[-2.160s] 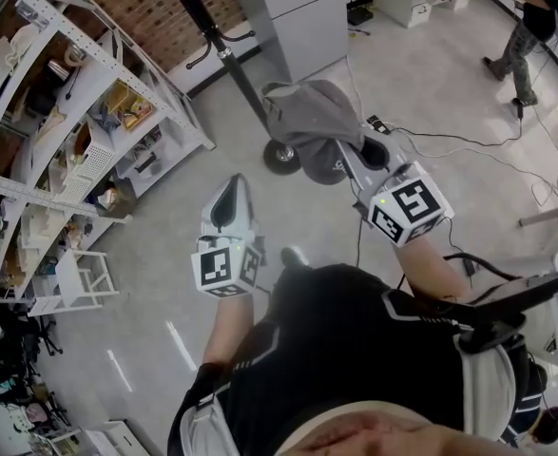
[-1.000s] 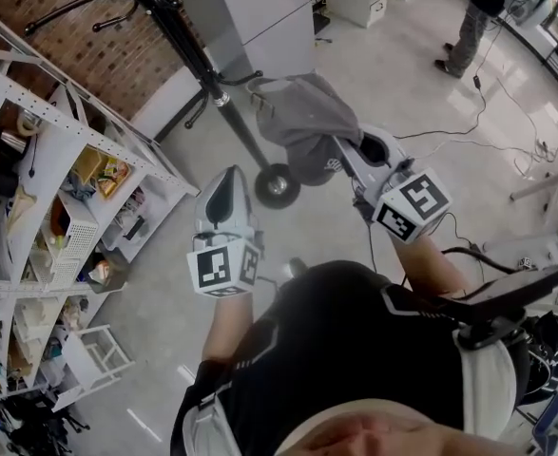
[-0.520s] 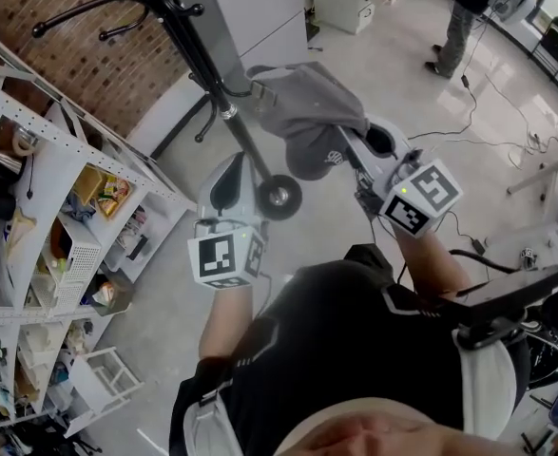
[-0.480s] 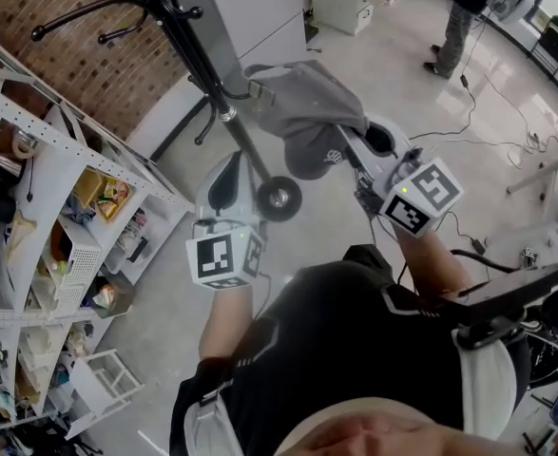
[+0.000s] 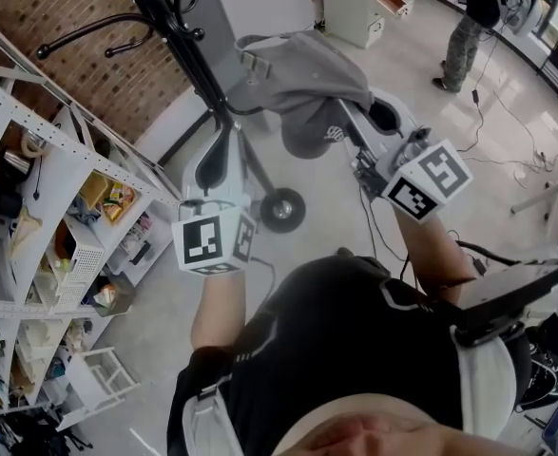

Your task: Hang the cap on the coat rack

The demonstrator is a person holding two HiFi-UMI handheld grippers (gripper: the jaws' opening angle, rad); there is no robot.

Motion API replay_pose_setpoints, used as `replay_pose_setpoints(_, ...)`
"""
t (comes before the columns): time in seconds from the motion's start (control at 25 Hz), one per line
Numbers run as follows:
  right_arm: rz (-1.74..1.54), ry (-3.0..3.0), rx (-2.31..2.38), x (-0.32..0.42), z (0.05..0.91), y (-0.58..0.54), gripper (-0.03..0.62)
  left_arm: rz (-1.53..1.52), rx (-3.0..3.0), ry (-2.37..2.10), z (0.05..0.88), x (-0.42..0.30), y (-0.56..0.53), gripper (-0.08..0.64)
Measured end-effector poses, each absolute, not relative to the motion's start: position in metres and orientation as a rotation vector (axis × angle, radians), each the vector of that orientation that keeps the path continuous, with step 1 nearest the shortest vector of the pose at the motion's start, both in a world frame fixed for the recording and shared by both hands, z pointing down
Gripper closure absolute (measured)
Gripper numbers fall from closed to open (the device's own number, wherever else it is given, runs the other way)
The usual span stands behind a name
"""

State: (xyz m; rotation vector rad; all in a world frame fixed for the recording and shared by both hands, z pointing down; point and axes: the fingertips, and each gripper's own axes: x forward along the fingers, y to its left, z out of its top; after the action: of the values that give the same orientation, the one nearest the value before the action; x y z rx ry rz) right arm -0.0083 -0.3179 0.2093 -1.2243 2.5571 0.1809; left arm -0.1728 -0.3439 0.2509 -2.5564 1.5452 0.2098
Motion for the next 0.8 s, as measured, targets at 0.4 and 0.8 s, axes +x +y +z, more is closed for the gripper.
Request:
replay_pose_setpoints(0.4, 0.285, 2.513, -1.165, 0.012, 0.164, -0.342, 0.572, 0.261, -2.578, 1.502, 0.213, -0.14, -0.367, 0.56)
replay_pose_setpoints(0.8, 0.318, 2.448, -1.118, 0.038, 0.123, -0.381, 0.572, 0.285, -2.464, 1.493, 0.165, -0.125, -0.391, 0.56)
